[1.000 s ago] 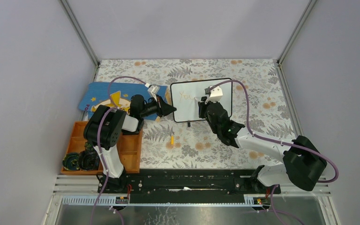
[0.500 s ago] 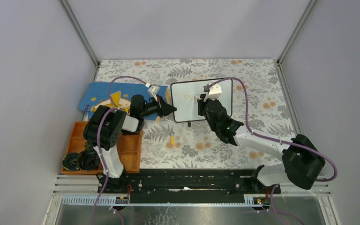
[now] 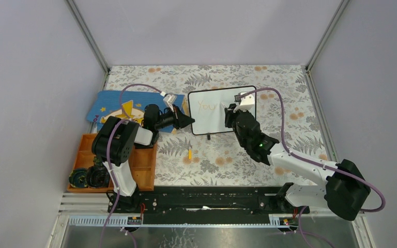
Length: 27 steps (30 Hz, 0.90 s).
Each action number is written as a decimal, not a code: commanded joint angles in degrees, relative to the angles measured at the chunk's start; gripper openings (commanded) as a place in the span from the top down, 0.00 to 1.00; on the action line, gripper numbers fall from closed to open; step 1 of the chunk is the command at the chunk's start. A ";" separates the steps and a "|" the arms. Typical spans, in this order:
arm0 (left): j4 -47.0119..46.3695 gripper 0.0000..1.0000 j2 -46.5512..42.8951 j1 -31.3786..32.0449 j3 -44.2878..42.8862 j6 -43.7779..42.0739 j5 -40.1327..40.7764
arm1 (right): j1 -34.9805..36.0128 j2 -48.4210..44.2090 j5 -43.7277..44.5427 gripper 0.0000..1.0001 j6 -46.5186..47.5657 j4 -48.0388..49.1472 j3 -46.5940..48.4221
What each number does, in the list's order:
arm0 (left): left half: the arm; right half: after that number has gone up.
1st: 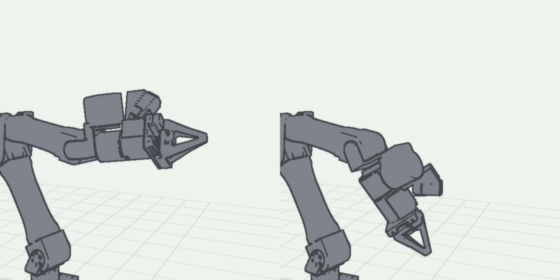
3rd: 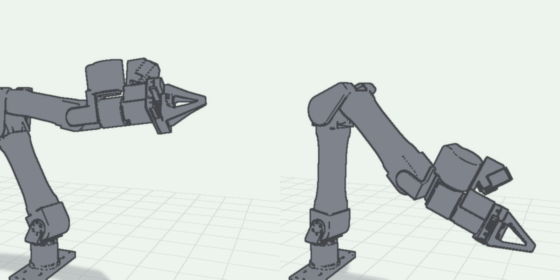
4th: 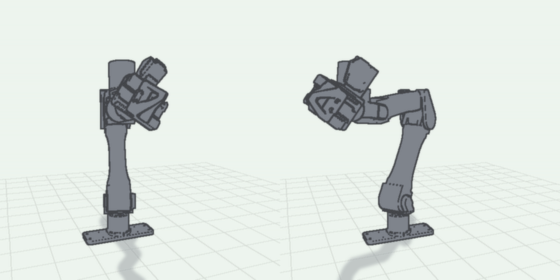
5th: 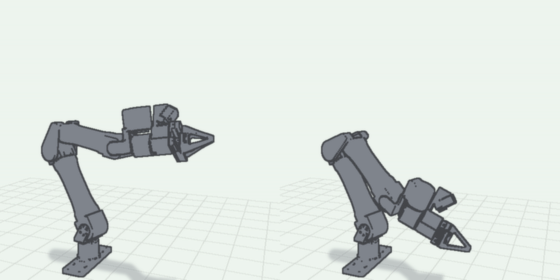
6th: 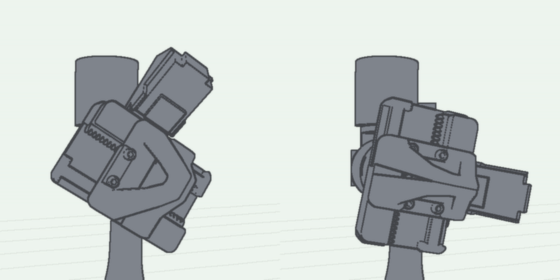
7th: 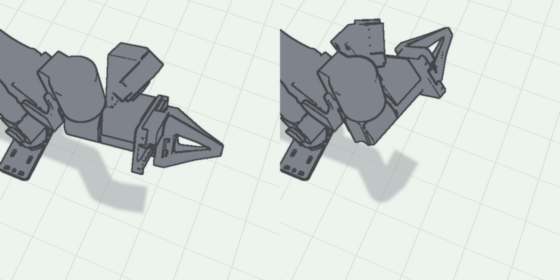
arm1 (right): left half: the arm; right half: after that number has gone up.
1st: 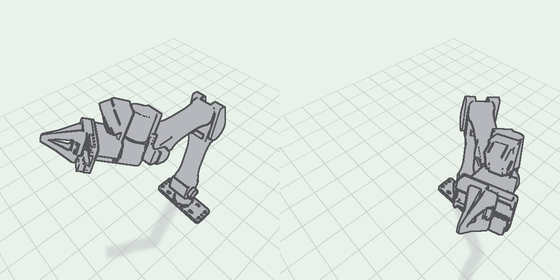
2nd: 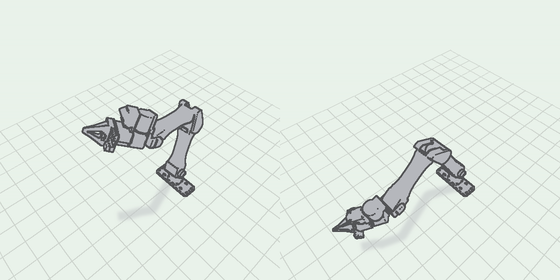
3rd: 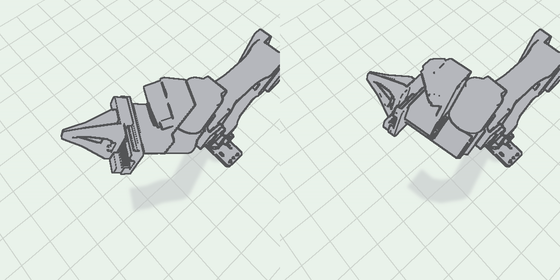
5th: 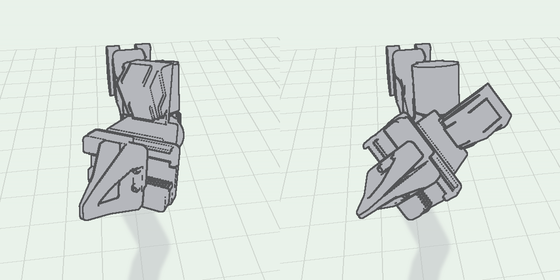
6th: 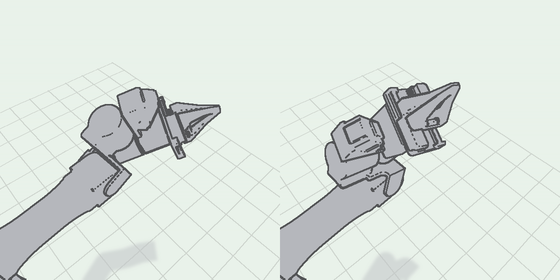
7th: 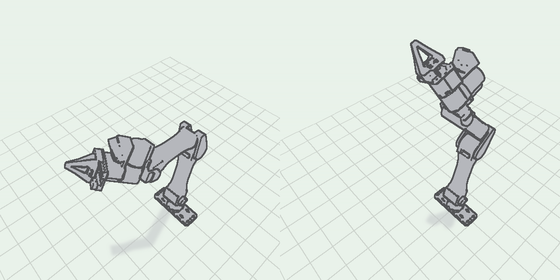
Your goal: Write a sentence on the whiteboard
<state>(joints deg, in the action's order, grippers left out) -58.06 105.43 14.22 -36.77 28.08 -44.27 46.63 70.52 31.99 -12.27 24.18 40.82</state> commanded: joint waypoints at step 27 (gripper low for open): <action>2.32 0.89 -0.91 0.99 0.26 -2.15 1.34 | -2.77 2.23 2.39 1.00 -0.22 3.54 3.98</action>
<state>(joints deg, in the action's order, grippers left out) -57.76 105.25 14.41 -36.77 27.68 -43.90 44.45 72.62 33.43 -12.88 23.92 41.93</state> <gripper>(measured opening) 0.199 0.193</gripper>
